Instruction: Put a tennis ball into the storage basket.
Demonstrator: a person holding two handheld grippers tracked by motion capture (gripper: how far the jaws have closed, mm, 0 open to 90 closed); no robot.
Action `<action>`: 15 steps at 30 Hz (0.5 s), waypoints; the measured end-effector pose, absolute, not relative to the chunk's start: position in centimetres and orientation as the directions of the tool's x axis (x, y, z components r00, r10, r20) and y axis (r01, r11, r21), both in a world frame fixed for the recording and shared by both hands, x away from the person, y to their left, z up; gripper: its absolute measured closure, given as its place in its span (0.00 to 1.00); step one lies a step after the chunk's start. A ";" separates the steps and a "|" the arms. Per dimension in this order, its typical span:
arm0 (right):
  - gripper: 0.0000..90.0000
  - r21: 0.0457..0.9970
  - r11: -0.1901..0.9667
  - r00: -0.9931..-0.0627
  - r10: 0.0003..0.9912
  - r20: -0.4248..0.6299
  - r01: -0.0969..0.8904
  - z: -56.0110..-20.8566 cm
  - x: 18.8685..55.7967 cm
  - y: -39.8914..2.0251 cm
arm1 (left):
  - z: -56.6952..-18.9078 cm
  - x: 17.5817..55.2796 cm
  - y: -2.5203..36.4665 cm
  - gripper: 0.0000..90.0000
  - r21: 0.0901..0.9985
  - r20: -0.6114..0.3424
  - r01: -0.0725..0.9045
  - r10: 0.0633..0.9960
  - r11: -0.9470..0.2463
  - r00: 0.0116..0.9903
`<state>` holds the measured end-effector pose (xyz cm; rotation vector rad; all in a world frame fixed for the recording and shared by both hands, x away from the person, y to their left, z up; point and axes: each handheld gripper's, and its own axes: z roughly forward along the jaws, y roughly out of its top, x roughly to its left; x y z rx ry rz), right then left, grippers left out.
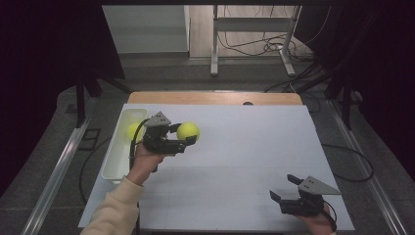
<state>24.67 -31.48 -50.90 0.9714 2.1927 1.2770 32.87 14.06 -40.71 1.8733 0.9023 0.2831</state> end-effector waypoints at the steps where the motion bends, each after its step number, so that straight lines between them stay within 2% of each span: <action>1: 0.13 0.872 0.334 -0.667 0.745 -0.011 0.358 -50.9 24.7 -31.5 | -40.7 32.9 14.2 0.30 0.859 -0.190 0.460 0.695 -0.224 0.693; 15: 0.13 0.872 0.334 -0.665 0.747 -0.012 0.359 -50.9 24.7 -31.4 | -40.3 32.6 15.5 0.30 0.863 -0.192 0.461 0.713 -0.205 0.675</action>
